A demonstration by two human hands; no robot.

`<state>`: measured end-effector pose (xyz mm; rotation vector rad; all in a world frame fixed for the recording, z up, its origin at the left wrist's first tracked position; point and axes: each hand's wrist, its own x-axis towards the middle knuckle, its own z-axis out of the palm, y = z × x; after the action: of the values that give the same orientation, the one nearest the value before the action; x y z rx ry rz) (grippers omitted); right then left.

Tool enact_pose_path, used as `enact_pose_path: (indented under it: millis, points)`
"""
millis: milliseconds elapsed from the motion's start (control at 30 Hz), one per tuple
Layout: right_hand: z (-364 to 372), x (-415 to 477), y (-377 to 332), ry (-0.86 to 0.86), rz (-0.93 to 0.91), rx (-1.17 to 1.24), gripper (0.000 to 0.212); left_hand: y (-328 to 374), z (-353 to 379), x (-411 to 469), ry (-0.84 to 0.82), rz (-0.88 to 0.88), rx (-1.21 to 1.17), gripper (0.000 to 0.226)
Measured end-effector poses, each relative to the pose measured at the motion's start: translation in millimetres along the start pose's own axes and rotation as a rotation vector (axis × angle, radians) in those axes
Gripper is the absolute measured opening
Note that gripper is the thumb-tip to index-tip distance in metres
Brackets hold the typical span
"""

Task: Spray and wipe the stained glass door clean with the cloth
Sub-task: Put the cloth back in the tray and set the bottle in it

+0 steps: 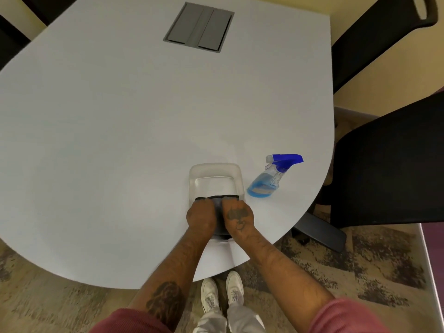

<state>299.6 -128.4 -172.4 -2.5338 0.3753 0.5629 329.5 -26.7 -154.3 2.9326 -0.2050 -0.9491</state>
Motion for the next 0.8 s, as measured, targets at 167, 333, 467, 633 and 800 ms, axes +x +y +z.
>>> enact_pose_path:
  millis: [167,333,467,633,800]
  points:
    - [-58,-10,11,0.255,0.098,0.087,0.032,-9,-19,-4,0.145,0.110,0.003,0.045]
    - [-96,-18,67,0.575,0.213,0.340,0.032,-35,6,-8,0.293,0.188,-0.078,0.077]
    - [-109,-14,86,0.559,0.095,0.518,0.079,-49,38,-12,0.307,0.172,-0.072,0.092]
    - [-120,-1,90,0.358,-0.018,0.619,0.078,-58,59,-13,0.339,0.179,-0.111,0.104]
    - [-119,7,85,0.366,-0.054,0.707,0.048,-57,63,-10,0.355,0.182,-0.163,0.103]
